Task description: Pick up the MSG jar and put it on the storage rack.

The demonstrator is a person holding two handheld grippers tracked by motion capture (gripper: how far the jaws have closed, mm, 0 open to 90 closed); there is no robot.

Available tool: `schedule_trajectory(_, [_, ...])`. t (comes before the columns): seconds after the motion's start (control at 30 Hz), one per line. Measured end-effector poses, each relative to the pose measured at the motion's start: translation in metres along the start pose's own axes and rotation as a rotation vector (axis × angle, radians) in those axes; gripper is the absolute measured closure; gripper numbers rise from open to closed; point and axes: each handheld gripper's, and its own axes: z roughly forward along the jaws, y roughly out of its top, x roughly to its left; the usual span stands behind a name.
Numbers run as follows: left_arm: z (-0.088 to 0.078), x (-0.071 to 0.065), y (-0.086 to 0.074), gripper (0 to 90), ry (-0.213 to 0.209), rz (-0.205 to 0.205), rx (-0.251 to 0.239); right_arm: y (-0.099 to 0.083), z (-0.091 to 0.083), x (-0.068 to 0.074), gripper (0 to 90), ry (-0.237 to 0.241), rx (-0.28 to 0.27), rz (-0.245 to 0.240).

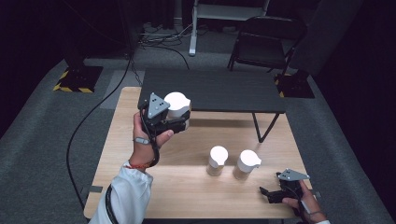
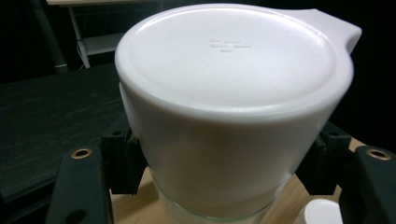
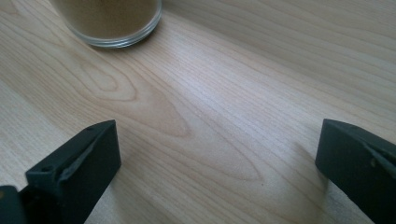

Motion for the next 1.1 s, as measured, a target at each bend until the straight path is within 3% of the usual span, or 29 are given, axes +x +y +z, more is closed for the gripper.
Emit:
schedule_trajectory(0.27, [0.006, 0.001, 0.020, 30.1, -0.003, 0.008, -0.015, 0.000, 0.000, 0.000, 0.0, 0.000, 0.000, 0.000])
schedule_trajectory(0.8, [0.028, 0.013, 0.041, 30.0, -0.004, 0.011, -0.044, 0.000, 0.000, 0.000, 0.0, 0.000, 0.000, 0.000])
schedule_trajectory(1.1, [0.043, 0.013, 0.052, 30.0, 0.027, 0.027, -0.042, 0.000, 0.000, 0.000, 0.0, 0.000, 0.000, 0.000])
